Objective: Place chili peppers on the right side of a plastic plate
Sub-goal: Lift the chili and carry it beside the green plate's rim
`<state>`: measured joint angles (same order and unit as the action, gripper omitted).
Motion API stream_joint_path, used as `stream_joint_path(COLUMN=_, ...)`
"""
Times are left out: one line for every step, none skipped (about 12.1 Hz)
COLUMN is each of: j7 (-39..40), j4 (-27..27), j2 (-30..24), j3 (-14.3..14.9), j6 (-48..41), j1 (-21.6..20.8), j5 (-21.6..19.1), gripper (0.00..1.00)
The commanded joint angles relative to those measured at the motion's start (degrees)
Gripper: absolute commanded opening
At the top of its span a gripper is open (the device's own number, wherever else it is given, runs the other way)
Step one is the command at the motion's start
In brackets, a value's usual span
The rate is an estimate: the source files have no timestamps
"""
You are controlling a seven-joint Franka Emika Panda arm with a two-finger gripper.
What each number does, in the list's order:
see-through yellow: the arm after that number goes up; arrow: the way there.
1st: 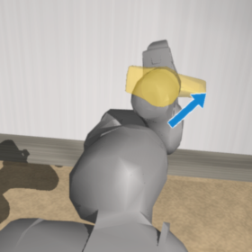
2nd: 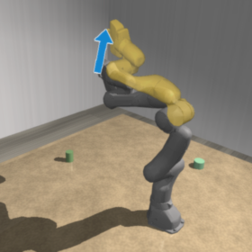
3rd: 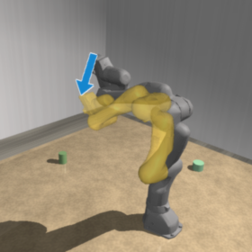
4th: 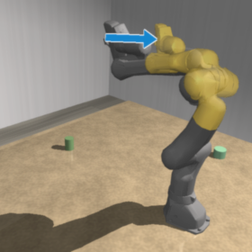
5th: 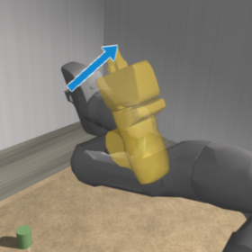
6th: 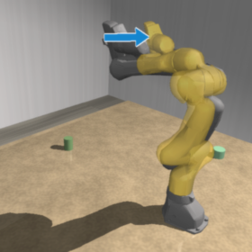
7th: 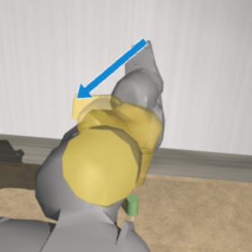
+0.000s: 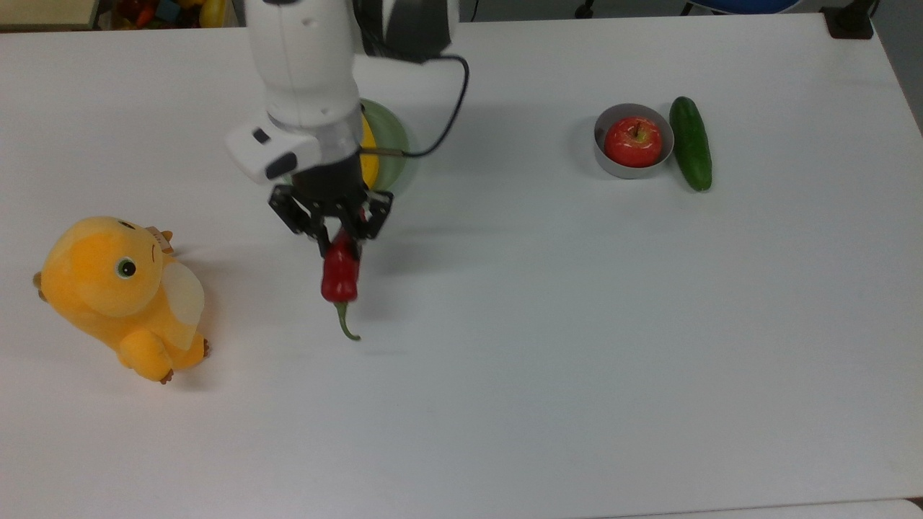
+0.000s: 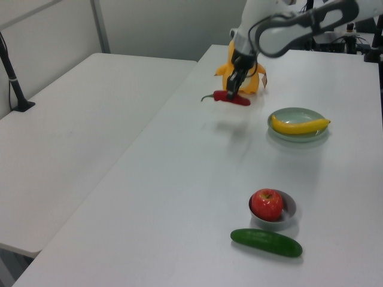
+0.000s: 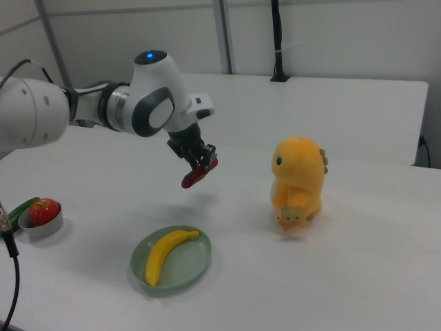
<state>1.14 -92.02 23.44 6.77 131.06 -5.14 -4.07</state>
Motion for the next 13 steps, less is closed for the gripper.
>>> stream_joint_path(j7=7.8, j4=-3.3, j2=-6.5, j3=3.0, j6=-9.2, j1=-0.2, j5=-1.2, gripper=0.05)
stream_joint_path(j7=10.8, j4=-4.5, j2=-7.9, j3=4.5, j6=-11.8, j1=-0.1, j5=-1.2, gripper=0.05)
stream_joint_path(j7=12.3, j4=-5.8, j2=-8.6, j3=5.4, j6=-12.7, j1=0.0, j5=-1.2, gripper=0.05)
stream_joint_path(j7=15.7, j4=-8.9, j2=-10.1, j3=7.4, j6=-13.1, j1=0.5, j5=-1.2, gripper=0.05)
stream_joint_path(j7=17.6, j4=-10.0, j2=-10.8, j3=8.5, j6=-13.2, j1=0.7, j5=-1.2, gripper=0.05)
stream_joint_path(j7=19.4, j4=-11.1, j2=-11.2, j3=9.6, j6=-13.2, j1=0.9, j5=-1.2, gripper=0.05)
stream_joint_path(j7=20.3, j4=-11.5, j2=-11.2, j3=10.6, j6=-13.2, j1=1.0, j5=-1.2, gripper=0.05)
stream_joint_path(j7=20.7, j4=-12.0, j2=-11.2, j3=11.8, j6=-13.4, j1=1.1, j5=-1.2, gripper=0.05)
stream_joint_path(j7=21.6, j4=-12.8, j2=-11.2, j3=12.9, j6=-13.6, j1=1.1, j5=-1.2, gripper=0.05)
stream_joint_path(j7=24.5, j4=-14.1, j2=-11.4, j3=14.3, j6=-14.2, j1=1.4, j5=-1.2, gripper=0.05)
stream_joint_path(j7=28.1, j4=-15.4, j2=-11.3, j3=15.5, j6=-14.3, j1=1.6, j5=-1.2, gripper=0.05)
stream_joint_path(j7=30.0, j4=-16.2, j2=-11.5, j3=16.2, j6=-14.5, j1=1.9, j5=-1.2, gripper=0.05)
stream_joint_path(j7=31.6, j4=-17.3, j2=-11.7, j3=16.7, j6=-15.2, j1=2.1, j5=-1.2, gripper=0.06)
